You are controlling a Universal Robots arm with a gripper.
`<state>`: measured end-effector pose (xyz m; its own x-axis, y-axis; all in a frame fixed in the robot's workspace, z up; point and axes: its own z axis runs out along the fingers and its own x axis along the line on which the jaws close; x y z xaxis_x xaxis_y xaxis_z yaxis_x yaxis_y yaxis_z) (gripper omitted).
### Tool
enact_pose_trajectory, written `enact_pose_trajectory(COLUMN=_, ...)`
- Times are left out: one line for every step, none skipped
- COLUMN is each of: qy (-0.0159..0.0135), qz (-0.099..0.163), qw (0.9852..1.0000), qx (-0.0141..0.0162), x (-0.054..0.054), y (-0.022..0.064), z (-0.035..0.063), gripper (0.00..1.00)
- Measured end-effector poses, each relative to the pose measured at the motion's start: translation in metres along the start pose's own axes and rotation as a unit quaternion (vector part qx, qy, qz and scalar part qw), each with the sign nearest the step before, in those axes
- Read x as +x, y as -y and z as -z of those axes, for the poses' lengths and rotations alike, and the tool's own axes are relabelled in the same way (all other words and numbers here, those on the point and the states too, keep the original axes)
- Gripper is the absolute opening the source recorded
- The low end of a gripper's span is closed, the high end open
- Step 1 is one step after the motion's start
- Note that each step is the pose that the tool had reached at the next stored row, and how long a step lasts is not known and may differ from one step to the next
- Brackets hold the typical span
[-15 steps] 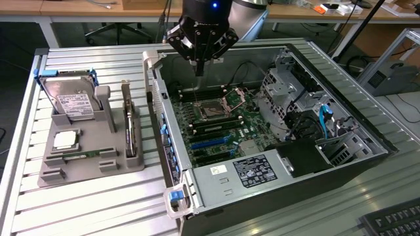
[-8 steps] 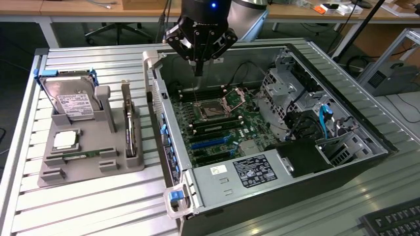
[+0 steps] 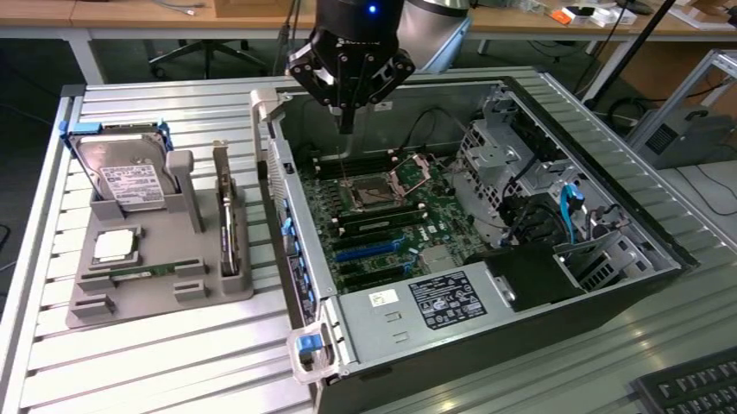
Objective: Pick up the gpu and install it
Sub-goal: 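Reach for the gpu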
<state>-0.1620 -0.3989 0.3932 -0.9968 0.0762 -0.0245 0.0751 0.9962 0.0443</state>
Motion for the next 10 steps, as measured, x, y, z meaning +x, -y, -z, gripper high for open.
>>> enact_pose_trajectory(qy=0.0000, qz=0.000, qw=1.0000, qx=0.0000, x=0.0003, y=0.0000, z=0.0000, gripper=0.11)
enact_pose_trajectory(qy=0.0000, qz=0.000, qw=1.0000, qx=0.0000, x=0.0005, y=0.0000, z=0.0000, gripper=0.11)
enact_pose_trajectory(qy=0.0000, qz=0.000, qw=1.0000, qx=0.0000, x=0.0008, y=0.0001, z=0.0000, gripper=0.11)
enact_pose_trajectory(qy=0.0000, qz=0.000, qw=1.0000, qx=0.0000, x=0.0010, y=0.0001, z=0.0000, gripper=0.11)
enact_pose_trajectory(qy=0.0000, qz=0.000, qw=1.0000, qx=0.0000, x=0.0012, y=0.0001, z=0.0000, gripper=0.11)
enact_pose_trajectory(qy=0.0000, qz=0.000, qw=1.0000, qx=0.0000, x=0.0014, y=0.0001, z=0.0000, gripper=0.11)
enact_pose_trajectory(qy=0.0000, qz=0.000, qw=1.0000, qx=0.0000, x=0.0017, y=0.0001, z=0.0000, gripper=0.11)
enact_pose_trajectory(qy=0.0000, qz=0.000, qw=1.0000, qx=0.0000, x=0.0020, y=0.0002, z=0.0000, gripper=0.11)
enact_pose_trajectory(qy=0.0000, qz=0.000, qw=1.0000, qx=0.0000, x=0.0023, y=0.0002, z=0.0000, gripper=0.11)
enact_pose_trajectory(qy=0.0000, qz=0.000, qw=1.0000, qx=0.0000, x=0.0024, y=0.0002, z=0.0000, gripper=0.11)
